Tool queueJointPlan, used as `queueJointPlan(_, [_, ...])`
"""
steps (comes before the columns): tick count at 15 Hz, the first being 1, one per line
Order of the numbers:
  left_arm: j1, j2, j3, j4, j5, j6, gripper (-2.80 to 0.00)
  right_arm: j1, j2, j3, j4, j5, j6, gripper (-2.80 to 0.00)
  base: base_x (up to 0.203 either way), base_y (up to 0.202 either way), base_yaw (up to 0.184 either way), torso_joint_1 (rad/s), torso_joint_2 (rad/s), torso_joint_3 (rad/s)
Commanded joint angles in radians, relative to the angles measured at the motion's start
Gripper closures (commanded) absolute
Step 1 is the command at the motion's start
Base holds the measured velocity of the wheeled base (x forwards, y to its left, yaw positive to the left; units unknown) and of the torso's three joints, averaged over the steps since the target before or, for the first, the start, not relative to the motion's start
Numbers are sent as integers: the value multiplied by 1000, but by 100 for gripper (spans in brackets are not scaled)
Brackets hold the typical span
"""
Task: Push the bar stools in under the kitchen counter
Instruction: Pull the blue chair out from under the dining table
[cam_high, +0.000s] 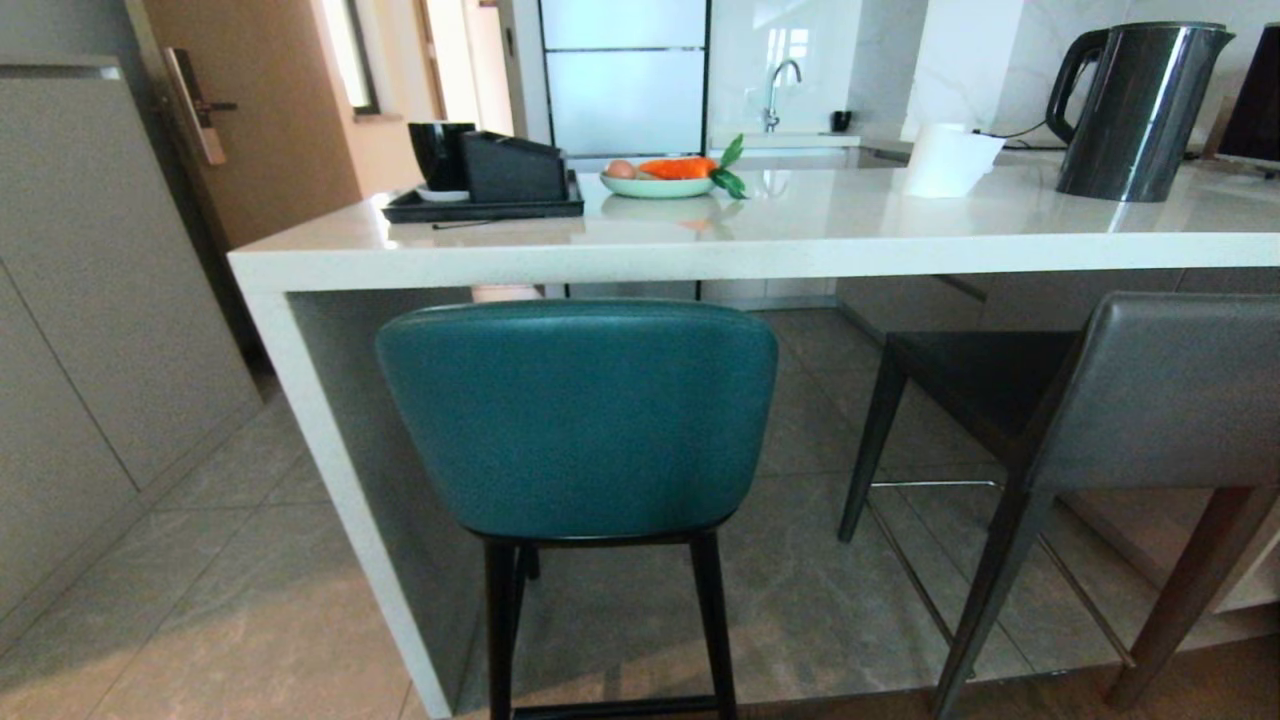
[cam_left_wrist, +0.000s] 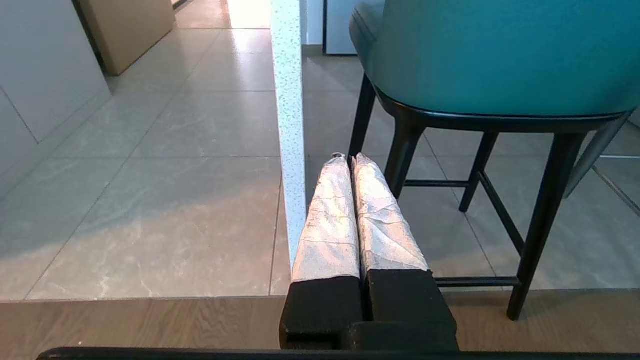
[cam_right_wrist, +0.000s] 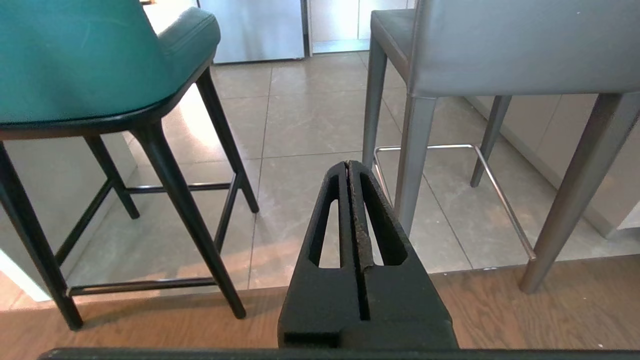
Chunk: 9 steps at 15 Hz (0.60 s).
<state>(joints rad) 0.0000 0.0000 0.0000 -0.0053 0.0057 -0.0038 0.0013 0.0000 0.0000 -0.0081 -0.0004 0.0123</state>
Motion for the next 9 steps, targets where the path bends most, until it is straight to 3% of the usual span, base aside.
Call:
queueJointPlan(1, [0, 0, 3, -1, 0, -1, 0, 0, 0, 5, -1, 4, -10, 0, 0, 0, 0, 0, 0, 0])
queueJointPlan(3, [0, 0, 3, 1, 0, 1, 0, 0, 0, 5, 7, 13, -66, 0, 0, 0, 0, 0, 0, 0])
queueJointPlan(7, [2, 1, 3, -2, 1, -8, 0, 0, 0, 5, 3, 0, -5, 0, 0, 0, 0, 0, 0, 0])
queueJointPlan(9, [2, 0, 1, -2, -17, 65, 0, 0, 0, 4, -1, 10, -28, 0, 0, 0, 0, 0, 0, 0])
